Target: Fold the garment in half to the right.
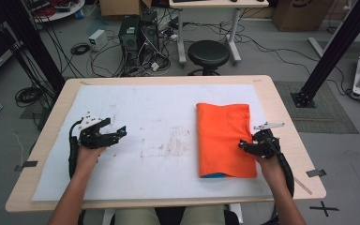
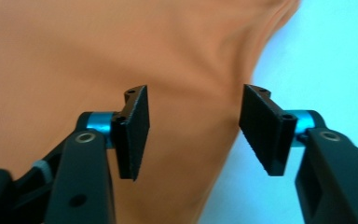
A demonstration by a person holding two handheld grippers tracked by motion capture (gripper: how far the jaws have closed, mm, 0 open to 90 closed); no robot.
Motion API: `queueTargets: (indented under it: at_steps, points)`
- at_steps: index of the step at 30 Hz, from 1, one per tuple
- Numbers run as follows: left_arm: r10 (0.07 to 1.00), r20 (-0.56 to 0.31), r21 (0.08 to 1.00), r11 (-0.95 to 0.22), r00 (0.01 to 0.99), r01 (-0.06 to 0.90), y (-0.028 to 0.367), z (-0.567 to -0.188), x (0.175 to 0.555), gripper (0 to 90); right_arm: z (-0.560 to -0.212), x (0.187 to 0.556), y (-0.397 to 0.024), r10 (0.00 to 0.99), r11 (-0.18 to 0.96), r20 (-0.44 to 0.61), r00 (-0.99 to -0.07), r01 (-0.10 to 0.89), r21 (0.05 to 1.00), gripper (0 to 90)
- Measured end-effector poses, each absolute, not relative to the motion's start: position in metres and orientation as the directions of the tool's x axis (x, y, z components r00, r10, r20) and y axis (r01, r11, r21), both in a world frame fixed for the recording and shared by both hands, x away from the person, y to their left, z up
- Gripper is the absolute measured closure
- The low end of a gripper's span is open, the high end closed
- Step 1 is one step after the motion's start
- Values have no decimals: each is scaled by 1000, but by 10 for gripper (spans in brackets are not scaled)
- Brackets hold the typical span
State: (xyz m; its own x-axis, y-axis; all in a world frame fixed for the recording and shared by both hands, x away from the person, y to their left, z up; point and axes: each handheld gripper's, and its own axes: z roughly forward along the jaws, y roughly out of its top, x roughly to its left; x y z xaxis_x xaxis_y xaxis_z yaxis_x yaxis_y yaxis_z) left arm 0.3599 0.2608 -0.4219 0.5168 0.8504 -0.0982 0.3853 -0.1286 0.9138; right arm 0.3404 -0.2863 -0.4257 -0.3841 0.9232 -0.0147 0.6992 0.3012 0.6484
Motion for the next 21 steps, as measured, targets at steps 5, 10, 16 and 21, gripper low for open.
queueTargets:
  at_steps: [5,10,16,21]
  points:
    - [854,-101,918,-117,510,379,262,-423,358,212,-434,336,-296,934,303,-52,-352,709,637,446]
    - [854,-110,923,-102,508,372,263,-425,357,212,-427,333,-295,928,305,-54,-368,670,677,392]
    - [843,-98,928,-115,529,354,260,-422,353,212,-416,329,-287,911,278,-11,-412,593,756,258]
    - [832,-103,931,-112,545,347,257,-421,351,212,-412,328,-286,908,237,24,-418,558,795,216]
